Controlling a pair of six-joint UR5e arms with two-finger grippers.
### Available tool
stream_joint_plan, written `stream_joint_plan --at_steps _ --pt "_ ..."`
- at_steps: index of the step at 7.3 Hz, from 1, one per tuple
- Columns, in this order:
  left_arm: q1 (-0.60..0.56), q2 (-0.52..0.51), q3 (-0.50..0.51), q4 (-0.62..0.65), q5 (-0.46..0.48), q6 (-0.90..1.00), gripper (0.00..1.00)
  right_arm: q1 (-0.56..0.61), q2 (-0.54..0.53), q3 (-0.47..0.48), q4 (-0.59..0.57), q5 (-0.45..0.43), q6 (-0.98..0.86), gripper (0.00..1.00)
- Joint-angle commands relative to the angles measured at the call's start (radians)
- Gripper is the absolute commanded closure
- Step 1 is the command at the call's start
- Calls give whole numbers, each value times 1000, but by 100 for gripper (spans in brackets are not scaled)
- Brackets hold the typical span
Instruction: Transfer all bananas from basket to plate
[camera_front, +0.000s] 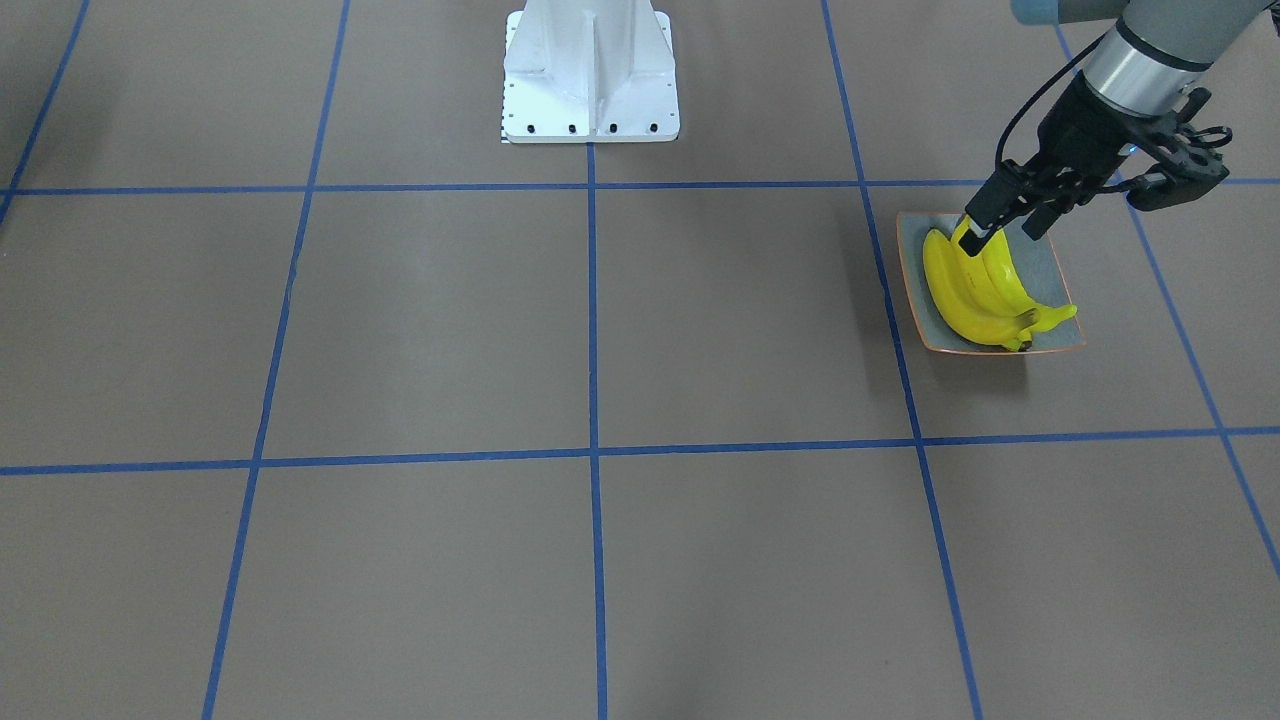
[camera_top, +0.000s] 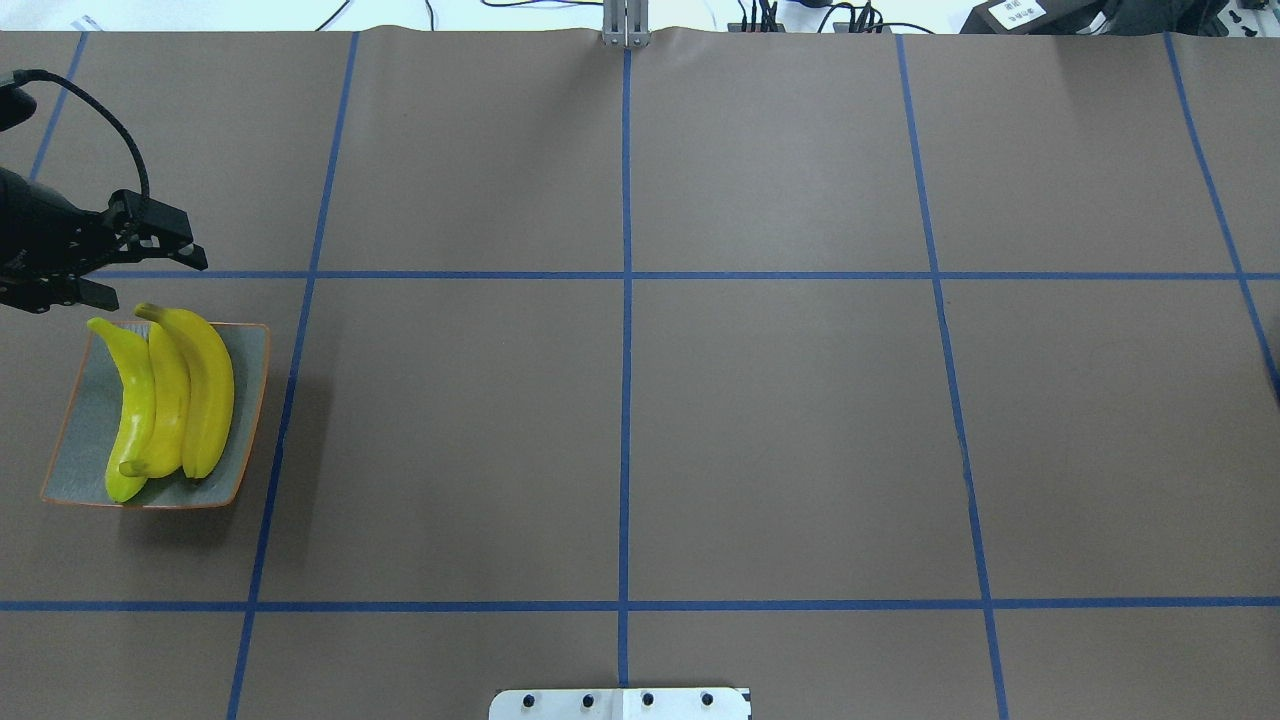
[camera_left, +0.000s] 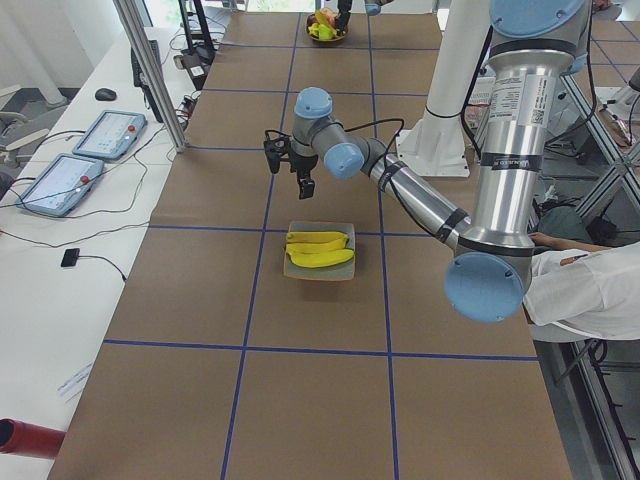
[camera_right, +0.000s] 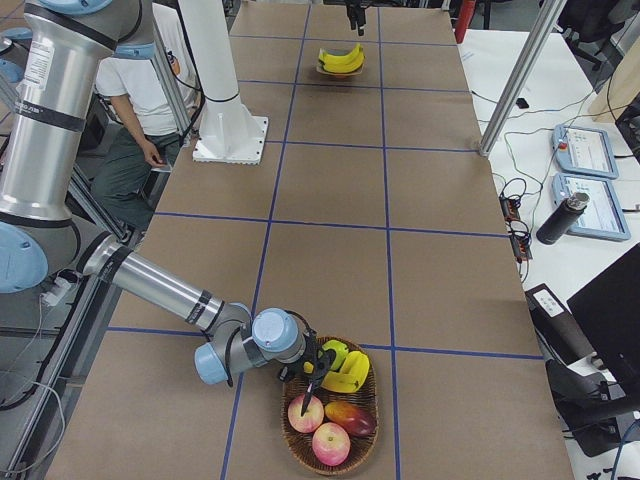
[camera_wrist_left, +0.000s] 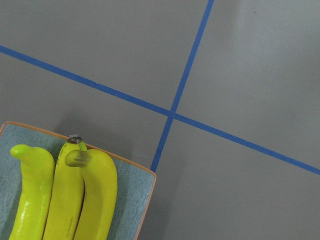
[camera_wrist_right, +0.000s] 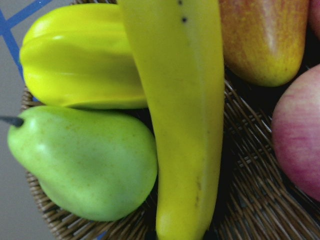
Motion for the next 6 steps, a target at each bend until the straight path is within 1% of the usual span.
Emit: stream_joint_plan --at_steps 1,3,4,5,6 --pt "0 -7 0 2 -7 -4 0 25 0 5 -1 49 -35 100" --pt "0 -14 0 0 -7 -20 0 39 -1 2 -3 66 -71 100" --pt "0 -16 -1 0 -7 -20 0 63 -1 3 -32 64 -115 100" --pt "2 -23 0 0 -13 -32 0 109 2 9 -85 64 -207 100" --pt "2 -37 0 2 -24 -61 0 143 2 66 -171 66 -264 100"
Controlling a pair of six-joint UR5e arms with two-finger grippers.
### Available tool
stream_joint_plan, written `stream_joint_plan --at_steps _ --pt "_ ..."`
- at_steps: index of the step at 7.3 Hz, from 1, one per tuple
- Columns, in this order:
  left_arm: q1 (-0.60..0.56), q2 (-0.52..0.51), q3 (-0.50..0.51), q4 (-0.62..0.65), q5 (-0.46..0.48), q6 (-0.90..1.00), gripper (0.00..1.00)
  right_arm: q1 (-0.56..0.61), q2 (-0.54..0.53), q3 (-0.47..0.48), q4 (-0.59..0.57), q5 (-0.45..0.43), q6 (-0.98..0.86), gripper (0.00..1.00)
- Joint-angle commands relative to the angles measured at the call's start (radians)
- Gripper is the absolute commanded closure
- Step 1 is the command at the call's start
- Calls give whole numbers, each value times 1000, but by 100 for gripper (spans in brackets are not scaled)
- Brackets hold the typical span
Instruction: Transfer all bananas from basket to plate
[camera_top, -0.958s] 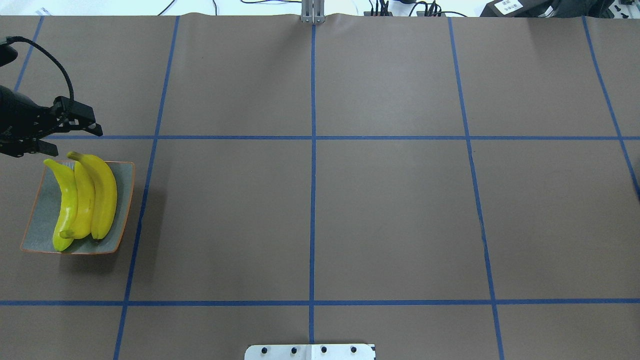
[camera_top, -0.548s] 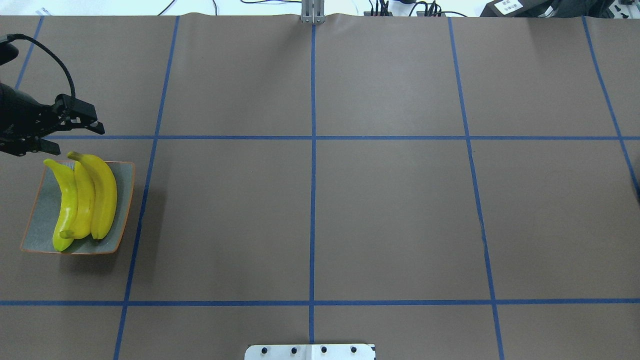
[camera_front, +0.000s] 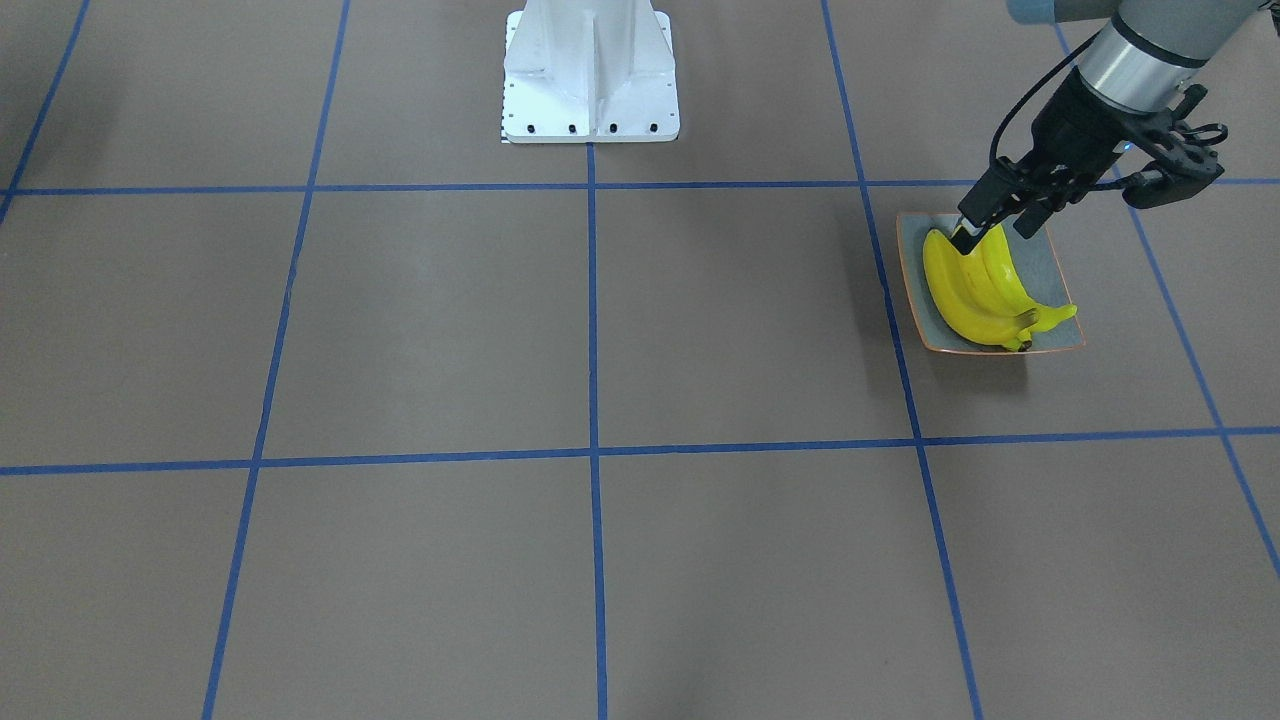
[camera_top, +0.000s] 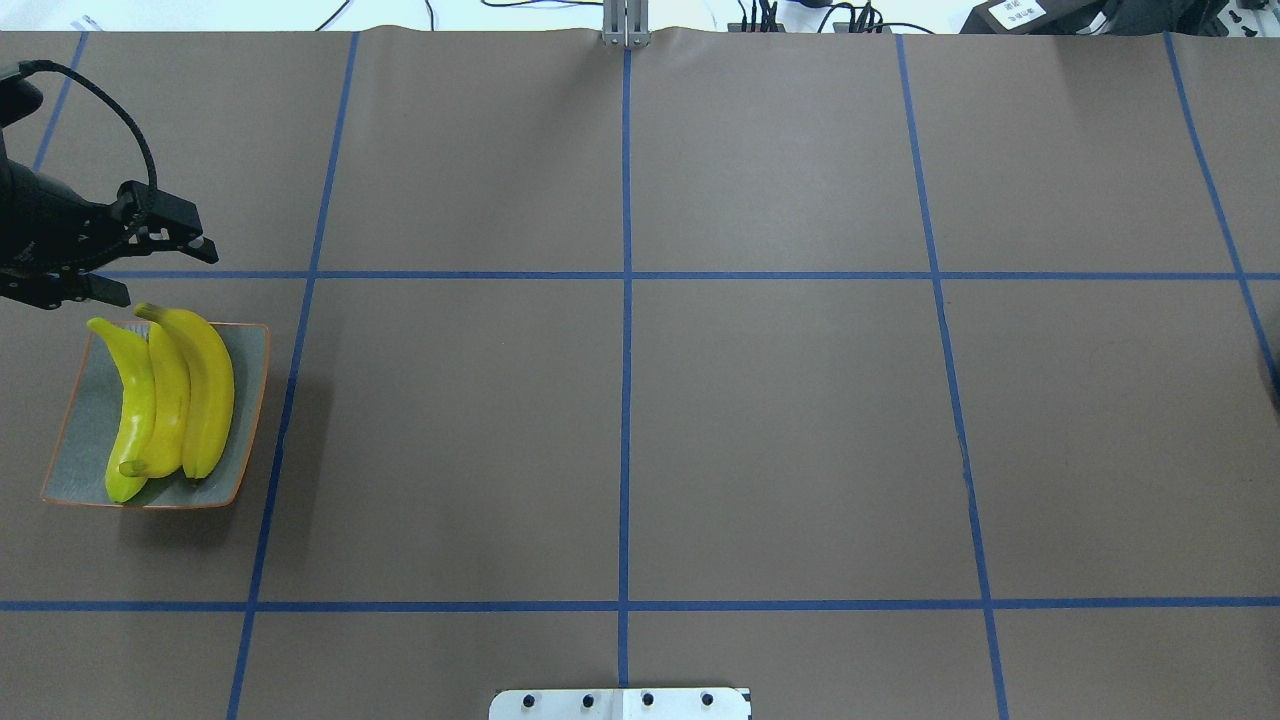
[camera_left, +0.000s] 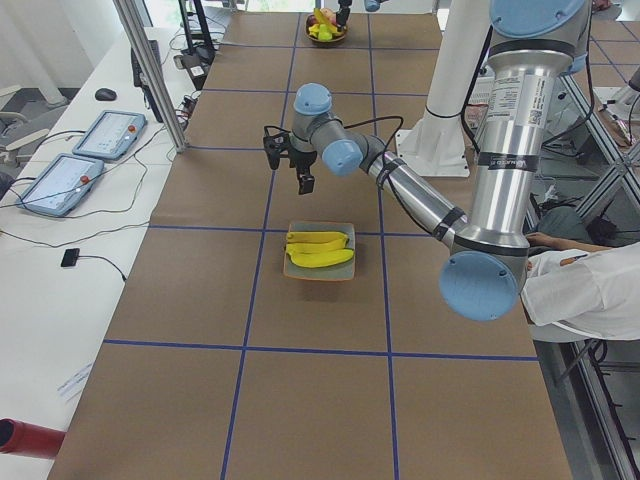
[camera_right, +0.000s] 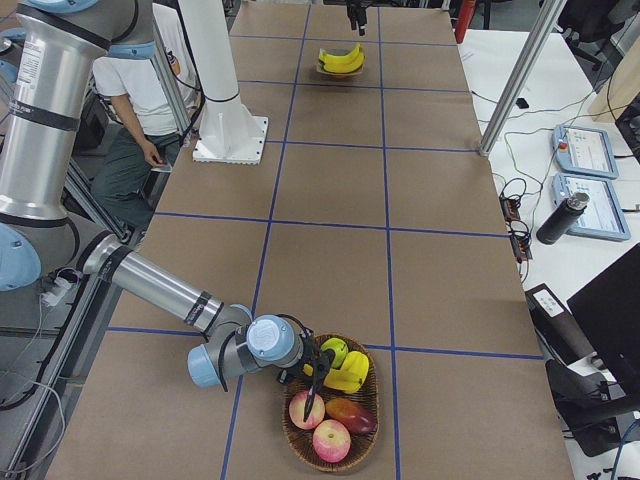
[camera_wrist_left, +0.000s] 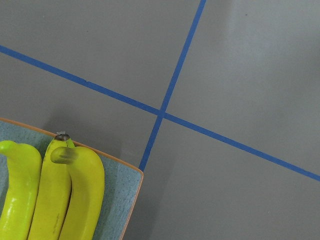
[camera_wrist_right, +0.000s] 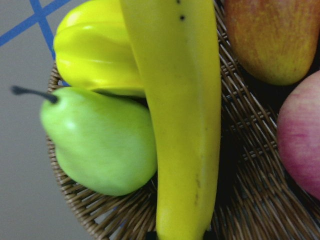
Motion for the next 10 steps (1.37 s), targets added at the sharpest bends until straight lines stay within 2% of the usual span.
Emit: stream_joint_plan --at_steps 1,4,6,8,9,10 --pt "1 -24 -1 1 -27 -45 0 67 1 105 -164 1 -115 100" --pt "5 -55 -3 1 -29 -89 0 135 0 193 -277 1 -242 100" --pt "11 -177 37 0 -29 -187 0 133 -3 281 -300 1 -244 100" --pt "28 -283 85 -3 -29 -221 0 72 1 358 -320 -8 -243 100" --pt "30 -318 118 -46 -27 -241 0 37 16 412 -372 -9 -243 100" --pt "30 -325 157 -148 -25 -266 0 -3 64 462 -457 -9 -243 100"
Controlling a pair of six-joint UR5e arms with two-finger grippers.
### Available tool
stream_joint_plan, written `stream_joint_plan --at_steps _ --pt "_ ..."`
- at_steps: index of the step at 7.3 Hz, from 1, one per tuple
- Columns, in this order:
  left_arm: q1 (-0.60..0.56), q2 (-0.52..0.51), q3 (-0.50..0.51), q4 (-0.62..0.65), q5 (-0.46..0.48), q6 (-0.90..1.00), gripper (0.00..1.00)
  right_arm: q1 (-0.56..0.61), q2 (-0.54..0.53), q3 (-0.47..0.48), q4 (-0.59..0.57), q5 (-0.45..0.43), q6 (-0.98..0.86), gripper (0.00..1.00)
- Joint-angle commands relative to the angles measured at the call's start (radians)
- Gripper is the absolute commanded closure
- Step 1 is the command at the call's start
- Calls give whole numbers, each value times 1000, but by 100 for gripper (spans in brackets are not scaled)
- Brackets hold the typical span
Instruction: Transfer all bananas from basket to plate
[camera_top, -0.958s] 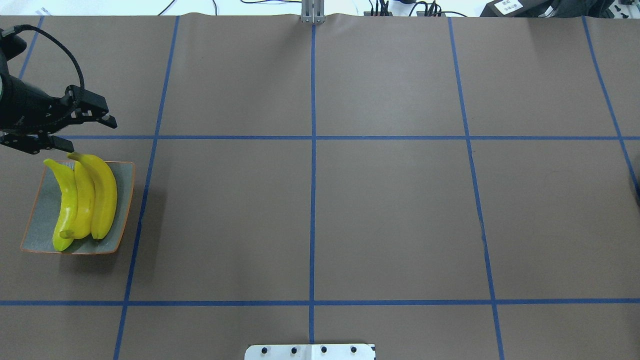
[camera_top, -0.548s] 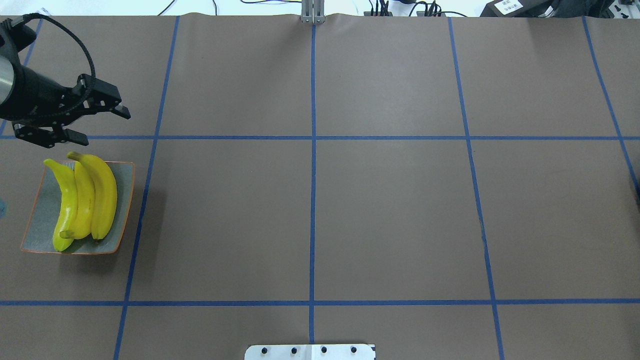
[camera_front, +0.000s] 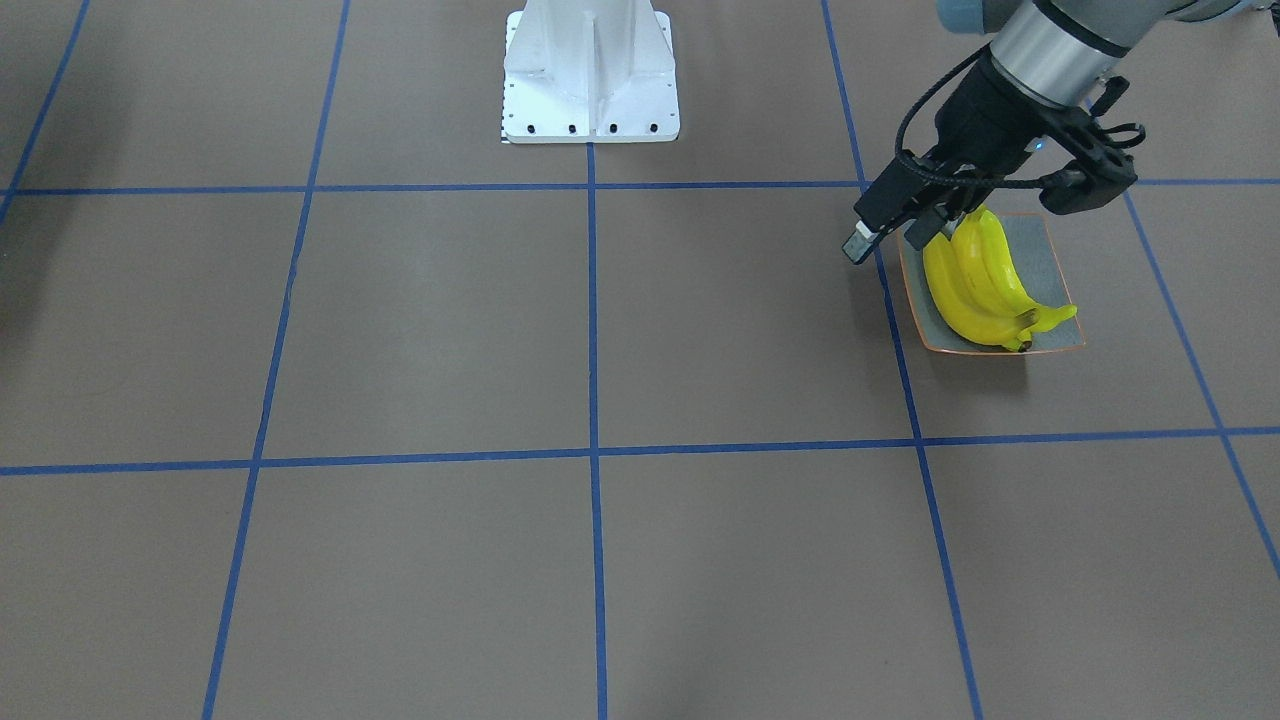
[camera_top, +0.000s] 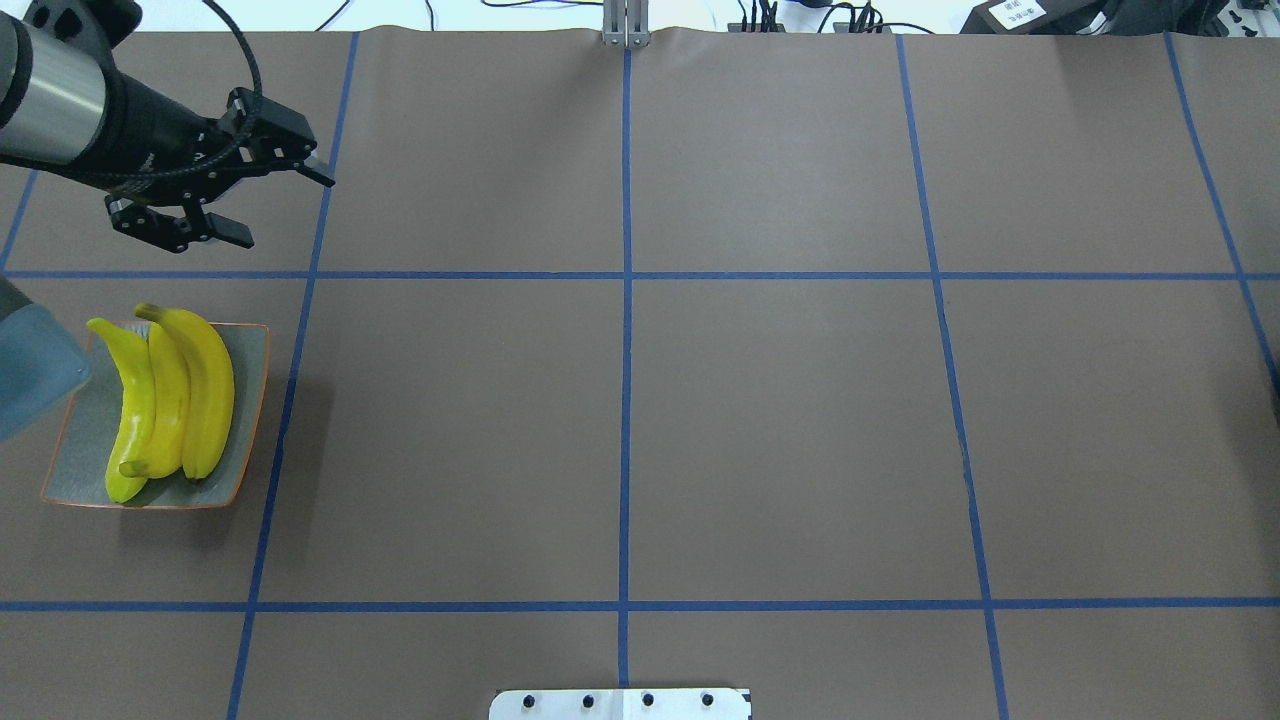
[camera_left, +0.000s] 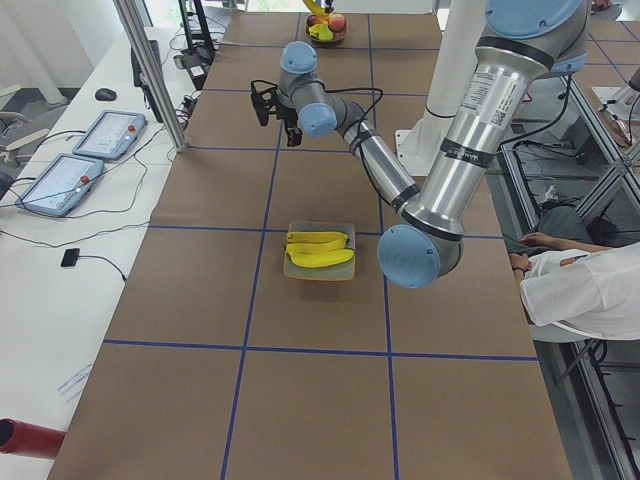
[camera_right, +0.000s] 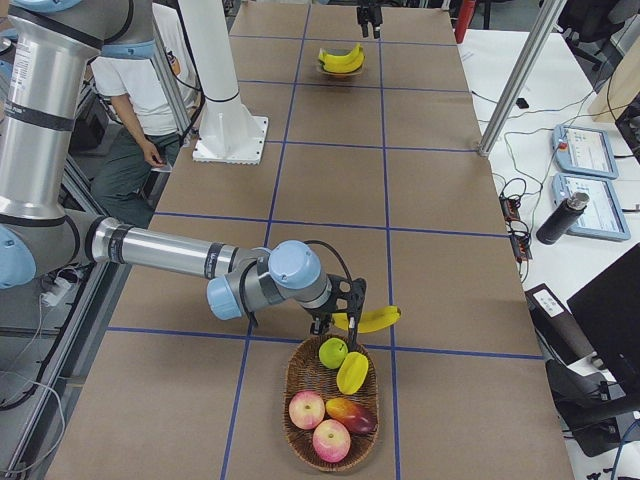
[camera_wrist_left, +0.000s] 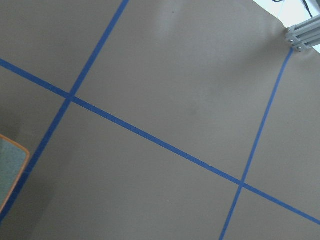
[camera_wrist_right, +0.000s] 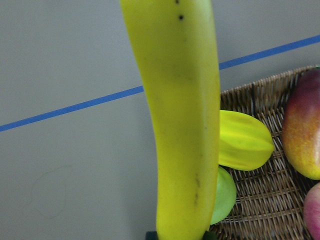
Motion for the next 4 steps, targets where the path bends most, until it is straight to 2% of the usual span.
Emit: stream_joint_plan --at_steps 1,2,4 --pt "4 -34 106 -221 3 -86 0 -92 106 102 -181 -5 0 100" --pt "13 -69 181 -324 6 -137 0 -141 179 124 -271 -11 2 100" --pt "19 -136 227 -336 12 -145 0 -247 314 139 -388 -38 3 100"
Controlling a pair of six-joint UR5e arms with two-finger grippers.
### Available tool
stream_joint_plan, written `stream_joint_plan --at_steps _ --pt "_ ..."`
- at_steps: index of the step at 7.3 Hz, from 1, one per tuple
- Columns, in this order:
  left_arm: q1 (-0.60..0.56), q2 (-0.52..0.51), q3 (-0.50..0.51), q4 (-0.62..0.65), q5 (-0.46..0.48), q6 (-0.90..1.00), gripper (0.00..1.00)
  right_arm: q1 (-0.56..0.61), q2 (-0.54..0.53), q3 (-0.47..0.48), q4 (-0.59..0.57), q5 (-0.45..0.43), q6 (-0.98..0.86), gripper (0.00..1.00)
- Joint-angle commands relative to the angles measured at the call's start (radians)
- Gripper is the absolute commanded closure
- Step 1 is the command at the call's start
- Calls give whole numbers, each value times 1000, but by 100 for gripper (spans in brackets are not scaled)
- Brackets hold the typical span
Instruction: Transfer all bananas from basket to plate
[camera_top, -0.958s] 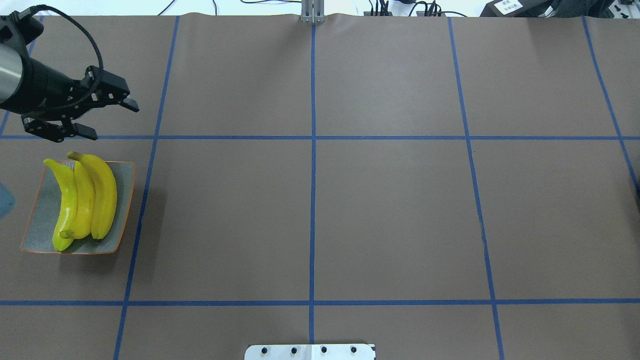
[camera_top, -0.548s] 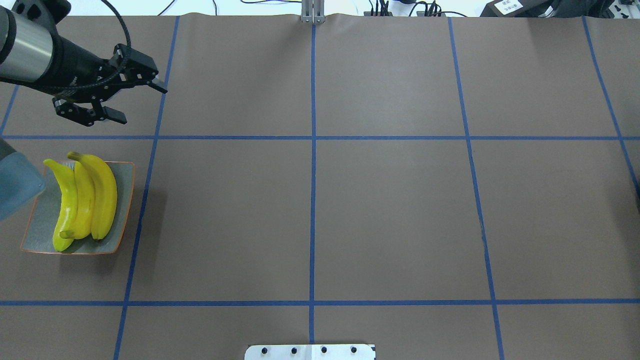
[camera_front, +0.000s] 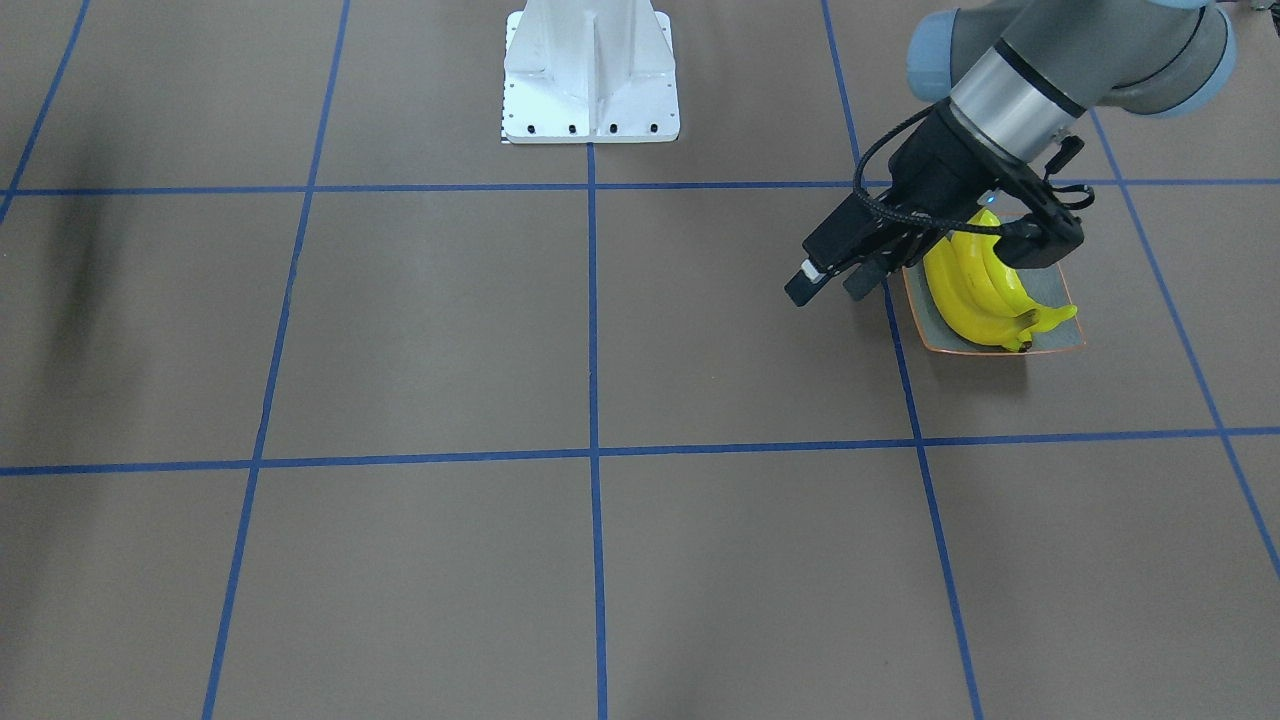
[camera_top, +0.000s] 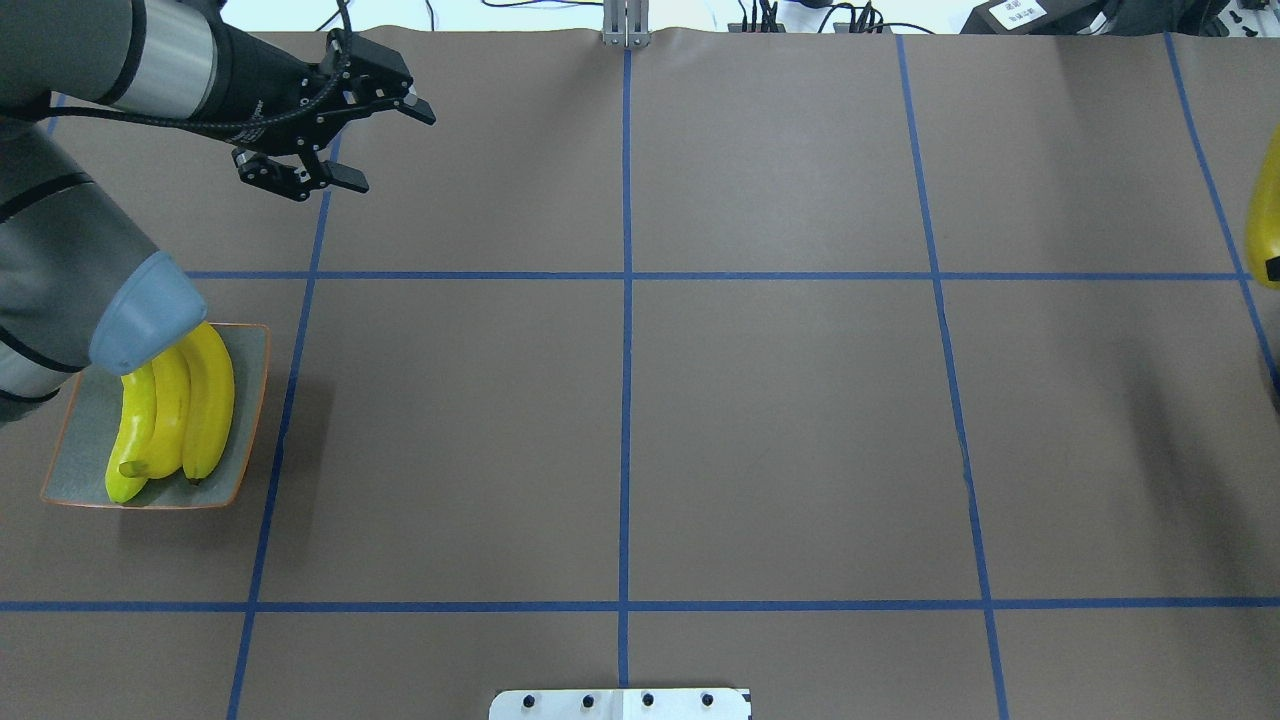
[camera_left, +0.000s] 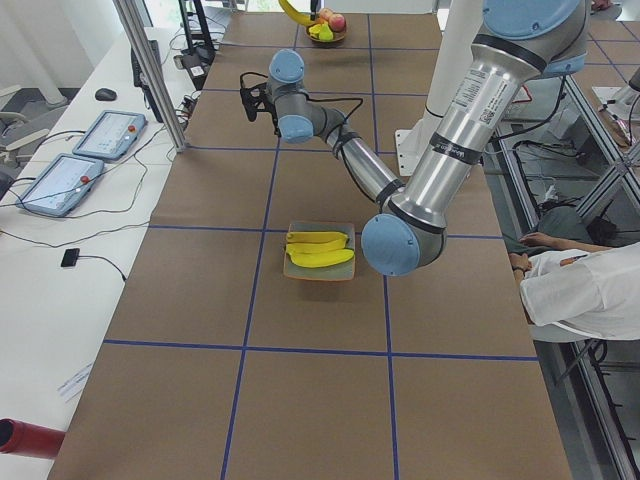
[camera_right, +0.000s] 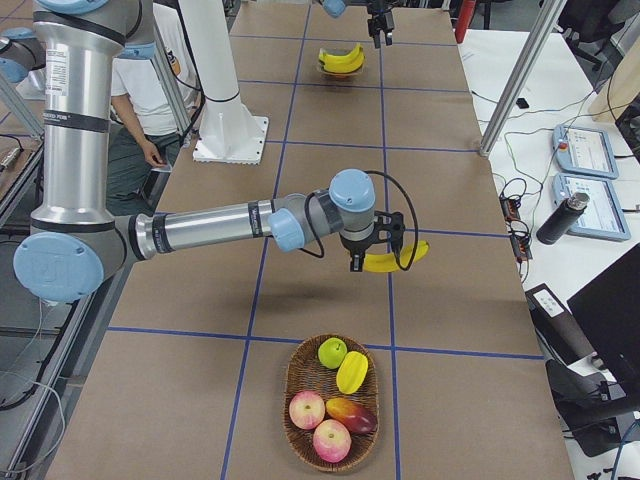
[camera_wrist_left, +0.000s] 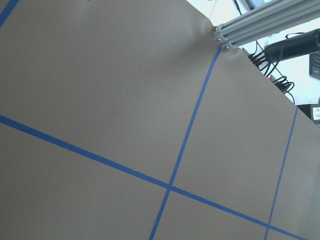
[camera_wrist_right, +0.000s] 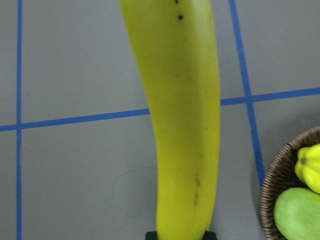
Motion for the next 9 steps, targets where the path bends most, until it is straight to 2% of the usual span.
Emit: stream_joint_plan --at_steps 1,2,3,4,5,6,8,9 --pt "7 -83 64 -19 2 -10 0 -123 142 40 -135 -53 2 100" --pt "8 -129 98 -19 4 -10 0 -188 179 86 -192 -102 7 100" --pt "39 -180 129 -22 51 -10 0 -211 240 101 -238 -104 8 100" --pt "100 -195 127 -28 155 -12 0 -246 296 115 -291 -79 24 100" --pt "120 -209 134 -58 198 -10 0 -260 366 118 -350 -19 44 100" --pt "122 -209 164 -139 200 -7 0 -276 417 120 -402 53 47 100" --pt "165 -229 262 -332 238 -7 0 -314 471 106 -412 202 99 100" --pt "180 -229 264 -364 261 -7 0 -323 473 106 -409 289 125 100"
